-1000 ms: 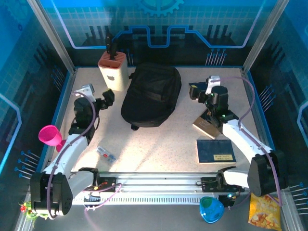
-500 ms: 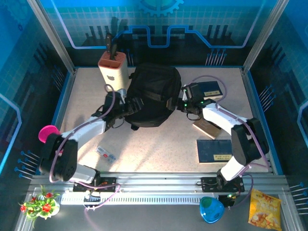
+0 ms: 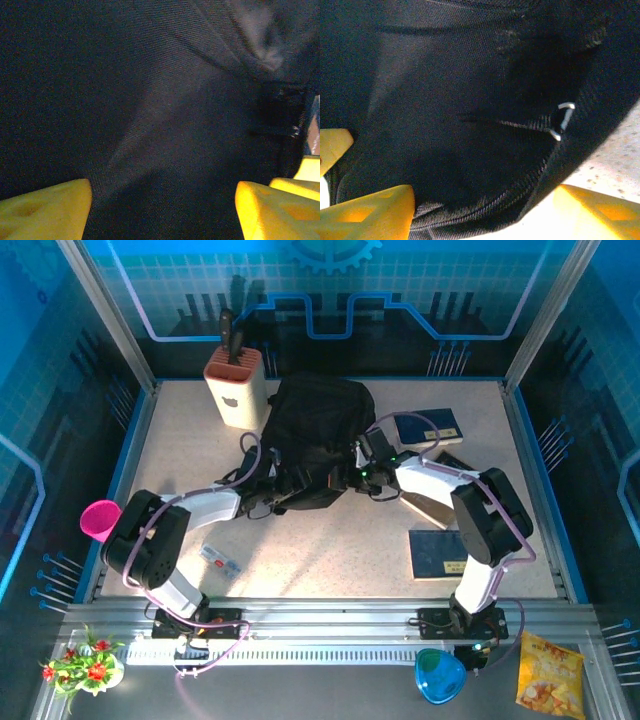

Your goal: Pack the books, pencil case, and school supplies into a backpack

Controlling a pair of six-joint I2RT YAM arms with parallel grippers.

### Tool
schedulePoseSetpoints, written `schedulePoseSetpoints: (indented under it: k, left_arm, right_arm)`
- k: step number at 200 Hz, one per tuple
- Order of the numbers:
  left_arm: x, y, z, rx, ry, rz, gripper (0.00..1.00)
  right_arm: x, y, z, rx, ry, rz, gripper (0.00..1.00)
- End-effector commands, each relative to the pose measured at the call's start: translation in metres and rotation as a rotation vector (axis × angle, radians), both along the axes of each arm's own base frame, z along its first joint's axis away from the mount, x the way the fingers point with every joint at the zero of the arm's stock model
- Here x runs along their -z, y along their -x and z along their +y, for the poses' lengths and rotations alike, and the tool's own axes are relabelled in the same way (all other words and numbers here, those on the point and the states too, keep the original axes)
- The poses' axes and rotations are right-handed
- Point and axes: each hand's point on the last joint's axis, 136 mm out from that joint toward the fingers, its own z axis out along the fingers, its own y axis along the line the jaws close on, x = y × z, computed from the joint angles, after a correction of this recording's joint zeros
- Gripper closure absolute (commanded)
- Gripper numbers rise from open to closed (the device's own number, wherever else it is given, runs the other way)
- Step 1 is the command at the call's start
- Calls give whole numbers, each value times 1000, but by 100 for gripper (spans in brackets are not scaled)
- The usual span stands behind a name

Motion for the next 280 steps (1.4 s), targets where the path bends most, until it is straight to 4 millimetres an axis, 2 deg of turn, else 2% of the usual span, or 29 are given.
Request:
schedulePoseSetpoints:
  k: [1, 23, 42, 59, 81, 104, 135, 155, 181, 212, 237, 280]
  left_arm:
    - [21, 31, 21, -49, -72, 94, 24]
    - [17, 38, 38, -64, -157, 82, 23]
    - [1, 35, 45, -51, -199, 47, 22]
    - [-20, 30, 40, -17, -202, 8, 21]
    - [-48, 25, 23, 39, -147, -30, 21]
    - [-64, 21, 2, 56, -87, -19, 21]
    - [-58, 16, -29, 34, 26, 85, 26]
    - [-47, 13, -53, 30, 100, 168, 33]
    - [-29, 11, -79, 38, 131, 245, 40]
    - [-11, 9, -91, 36, 126, 306, 42]
    - [-11, 6, -98, 49, 156, 308, 45]
    - [-24, -5, -106, 77, 194, 249, 60]
  right_arm:
    - [16, 25, 15, -54, 9, 65, 28]
    - [24, 46, 31, -113, 2, 97, 30]
    - [18, 53, 39, -135, -12, 85, 30]
    - [-8, 45, 36, -111, -50, 17, 27]
    - [-46, 30, 20, -62, -97, -88, 18]
    - [-63, 18, -5, 11, -134, -129, 15]
    - [-51, 1, -42, 125, -124, -82, 17]
    - [-42, -10, -54, 178, -129, -49, 21]
    - [-35, -19, -53, 196, -159, -23, 25]
    - [-31, -23, -47, 199, -198, -4, 27]
    - [-29, -23, -46, 197, -206, -1, 28]
    - [-26, -23, -50, 209, -219, 8, 32]
